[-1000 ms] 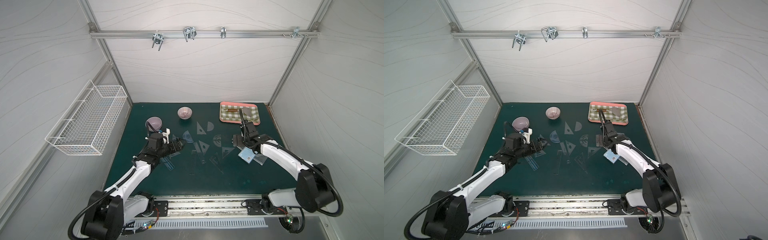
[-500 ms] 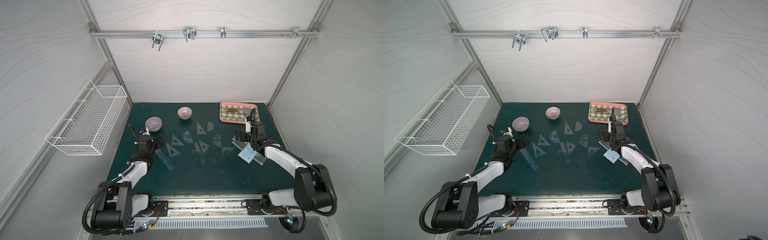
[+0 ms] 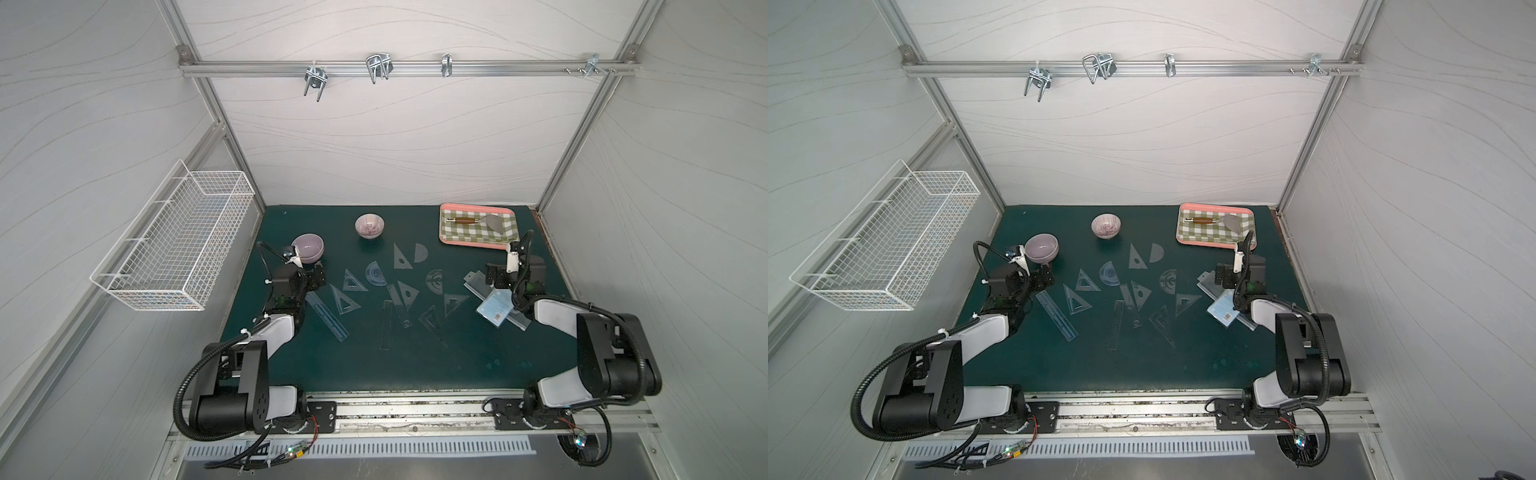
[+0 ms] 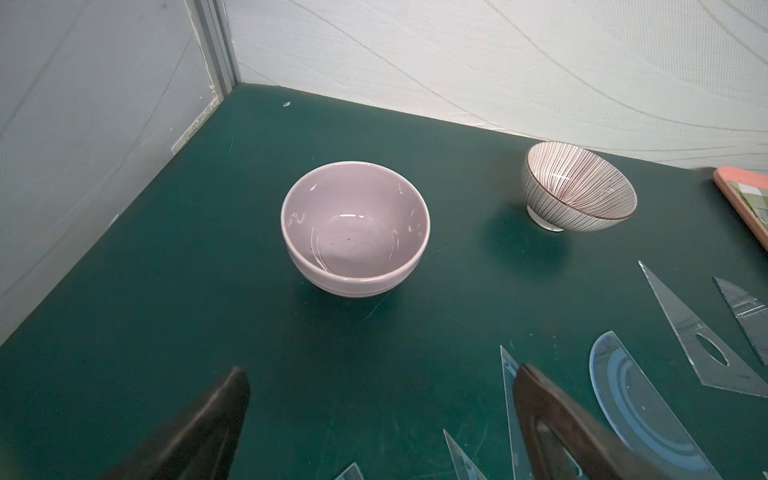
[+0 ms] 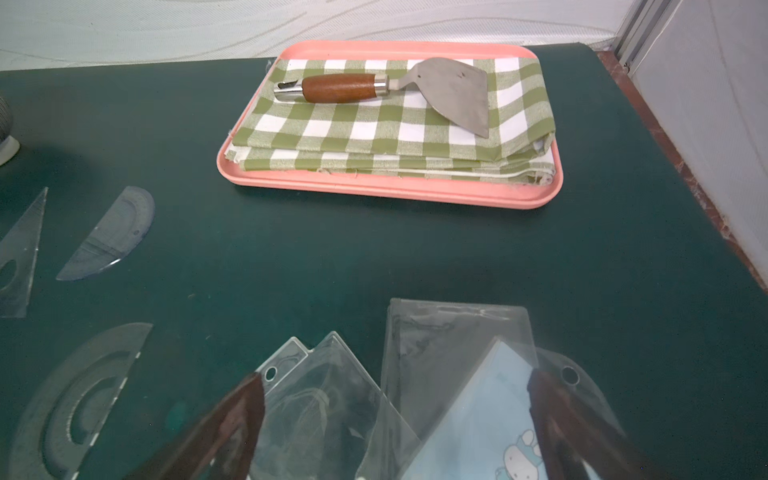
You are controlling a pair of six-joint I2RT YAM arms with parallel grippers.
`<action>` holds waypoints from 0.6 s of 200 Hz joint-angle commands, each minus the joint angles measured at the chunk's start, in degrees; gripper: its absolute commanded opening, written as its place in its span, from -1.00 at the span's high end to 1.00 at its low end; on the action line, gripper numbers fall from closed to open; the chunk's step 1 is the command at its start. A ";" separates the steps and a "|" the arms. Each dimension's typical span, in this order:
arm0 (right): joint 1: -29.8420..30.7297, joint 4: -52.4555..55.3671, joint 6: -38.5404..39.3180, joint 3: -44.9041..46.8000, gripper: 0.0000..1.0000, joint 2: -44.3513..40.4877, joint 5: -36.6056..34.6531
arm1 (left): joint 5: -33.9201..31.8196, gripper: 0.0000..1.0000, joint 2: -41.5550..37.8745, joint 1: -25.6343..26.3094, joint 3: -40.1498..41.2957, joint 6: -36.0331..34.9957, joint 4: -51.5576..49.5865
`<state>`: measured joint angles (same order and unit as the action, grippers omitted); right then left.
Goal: Open the ruler set and take out the ruler
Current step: Reset both arms
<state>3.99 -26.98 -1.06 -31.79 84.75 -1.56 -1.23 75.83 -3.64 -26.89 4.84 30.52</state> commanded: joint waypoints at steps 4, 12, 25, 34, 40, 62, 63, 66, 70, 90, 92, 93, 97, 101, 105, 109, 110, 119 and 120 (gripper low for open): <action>-0.43 -12.59 -0.87 4.40 -0.98 2.10 -1.42 | -2.21 -0.99 -2.49 0.19 4.36 -1.37 7.73; -0.52 -16.19 -1.03 6.25 -0.98 2.58 -1.71 | -2.90 -0.99 -1.19 0.21 7.29 -1.11 12.75; -0.44 -19.50 -0.98 7.73 -0.98 3.13 -1.96 | -2.53 -0.99 3.00 0.26 10.94 -1.64 22.93; -0.42 -19.90 -1.29 7.88 -0.98 3.49 -2.95 | -2.73 -0.99 6.12 0.21 12.10 -1.22 28.38; -0.44 -19.91 -1.58 7.92 -0.98 3.50 -3.82 | -2.15 -0.99 7.85 0.21 11.95 -1.37 29.30; -0.13 -21.64 -2.01 9.23 -0.98 3.04 -5.60 | 0.53 -0.99 13.01 0.22 11.46 -2.69 34.51; -0.12 -21.72 -1.97 9.26 -0.98 3.05 -5.62 | 0.53 -0.99 12.93 0.22 11.36 -2.62 34.29; -0.05 -21.93 -1.98 9.35 -0.98 3.05 -5.80 | 0.31 -0.99 12.46 0.21 11.03 -2.45 32.72; -0.09 -22.01 -1.96 9.38 -0.98 3.18 -5.94 | 0.19 -0.99 11.61 0.21 10.53 -2.32 30.43; 0.13 -23.24 -1.73 9.35 -0.98 4.46 -5.84 | 0.00 -0.99 12.44 0.21 8.00 -2.57 26.75; 0.14 -23.32 -1.70 9.30 -0.98 4.72 -5.89 | 0.00 -0.99 12.59 0.21 7.76 -2.60 26.69; 0.14 -23.44 -1.64 9.25 -0.98 4.77 -5.86 | -0.04 -0.99 12.63 0.21 7.66 -2.62 26.60; 0.21 -23.86 -1.66 9.14 -0.98 5.24 -5.87 | -0.08 -0.99 12.55 0.21 7.30 -2.49 25.57; 0.22 -24.07 -1.66 9.05 -0.99 5.38 -5.91 | -0.13 -0.99 12.08 0.21 7.02 -2.39 24.32; 0.21 -23.57 -1.75 8.88 -0.98 5.33 -5.83 | -0.16 -0.99 11.56 0.21 6.86 -2.34 23.05; 0.23 -23.27 -1.94 8.85 -0.98 5.17 -5.98 | -0.15 -0.99 11.16 0.21 6.69 -2.36 22.22; 0.23 -23.19 -1.98 8.85 -0.98 5.17 -5.99 | -0.12 -0.99 11.17 0.21 6.73 -2.32 22.22; 0.11 -23.81 -2.02 9.20 -0.98 5.18 -5.53 | -0.43 -0.99 11.88 0.23 7.02 -2.14 24.01; 0.08 -23.95 -2.02 9.24 -0.98 5.22 -5.46 | -0.43 -0.99 11.97 0.22 7.07 -2.13 24.17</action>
<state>3.88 -47.35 -3.09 -22.85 89.12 -6.68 -1.72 87.92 -3.60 -18.28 3.79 51.90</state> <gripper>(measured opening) 0.992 0.994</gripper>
